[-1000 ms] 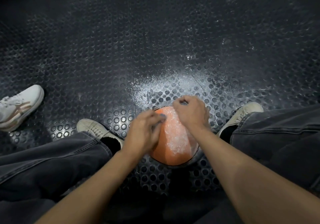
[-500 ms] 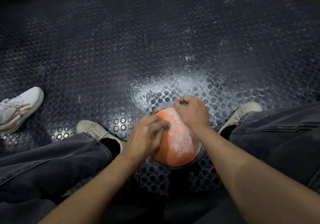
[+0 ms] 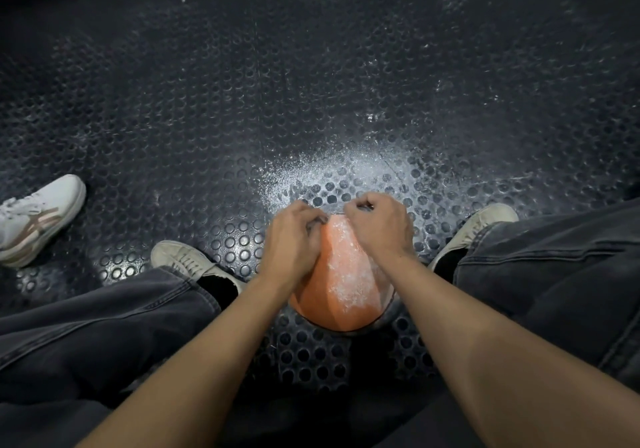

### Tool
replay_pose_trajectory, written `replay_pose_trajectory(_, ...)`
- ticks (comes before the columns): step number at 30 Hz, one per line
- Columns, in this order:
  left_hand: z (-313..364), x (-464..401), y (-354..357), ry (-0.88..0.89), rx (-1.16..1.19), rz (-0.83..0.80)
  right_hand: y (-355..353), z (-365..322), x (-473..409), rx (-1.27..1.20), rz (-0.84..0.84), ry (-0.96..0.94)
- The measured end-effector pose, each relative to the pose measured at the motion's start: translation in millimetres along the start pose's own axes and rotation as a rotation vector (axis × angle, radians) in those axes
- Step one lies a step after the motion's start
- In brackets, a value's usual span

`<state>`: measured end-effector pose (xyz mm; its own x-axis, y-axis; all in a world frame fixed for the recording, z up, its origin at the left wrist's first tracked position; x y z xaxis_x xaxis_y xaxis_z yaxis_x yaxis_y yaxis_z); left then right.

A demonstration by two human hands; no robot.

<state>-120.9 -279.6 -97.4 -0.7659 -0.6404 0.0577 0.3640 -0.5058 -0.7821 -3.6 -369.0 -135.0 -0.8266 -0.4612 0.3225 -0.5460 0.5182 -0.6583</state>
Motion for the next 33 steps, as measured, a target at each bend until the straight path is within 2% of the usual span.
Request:
replay_pose_trajectory(3, 5.6, 19.1, -3.8, 0.15, 0.027, -0.086, -7.1, 5.0, -2.2, -0.007, 0.004, 0.013)
replay_pose_trajectory(8, -14.7, 4.5, -6.0, -0.072, 0.048, 0.024, 3.6, 0.3, 2.6, -0.016, -0.018, -0.04)
replay_pose_trajectory(13, 4.7, -4.3, -1.4, -0.026, 0.001, -0.065, 3.3, 1.1, 3.3, 0.05, -0.006, -0.04)
replay_pose_trajectory(15, -0.9, -12.6, -3.9, -0.009, -0.045, -0.149, -0.5, 4.4, 0.5, 0.028, -0.031, -0.02)
replay_pose_trajectory(18, -20.2, -7.1, -16.4, -0.035, -0.037, -0.16, -1.9, 5.8, 0.6, 0.022, -0.053, -0.033)
replay_pose_trajectory(24, 8.2, -18.5, 1.2, 0.121, -0.057, -0.169, 5.3, 1.4, 3.3, 0.091, 0.021, -0.079)
replay_pose_trajectory(27, -12.7, -14.6, -11.0, 0.134, -0.049, -0.206, 3.8, 4.9, 0.0, -0.012, -0.002, -0.041)
replay_pose_trajectory(30, -21.6, -8.0, -18.3, 0.101, -0.049, -0.166, 5.4, 4.8, -3.4, -0.059, -0.008, -0.032)
replay_pose_trajectory(33, 5.2, -18.4, -0.7, 0.224, -0.088, -0.171, 2.6, 5.9, -3.6, -0.008, 0.015, -0.033)
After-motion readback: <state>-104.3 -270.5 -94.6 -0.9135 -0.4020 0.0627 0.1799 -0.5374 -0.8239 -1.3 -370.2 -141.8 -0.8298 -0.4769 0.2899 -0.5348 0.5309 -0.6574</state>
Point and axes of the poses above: each hand's wrist, its own x-axis away from the middle knuckle, its own y-axis out of the palm, z = x × y, the point moved 1 cm from there along -x, towards the middle knuckle
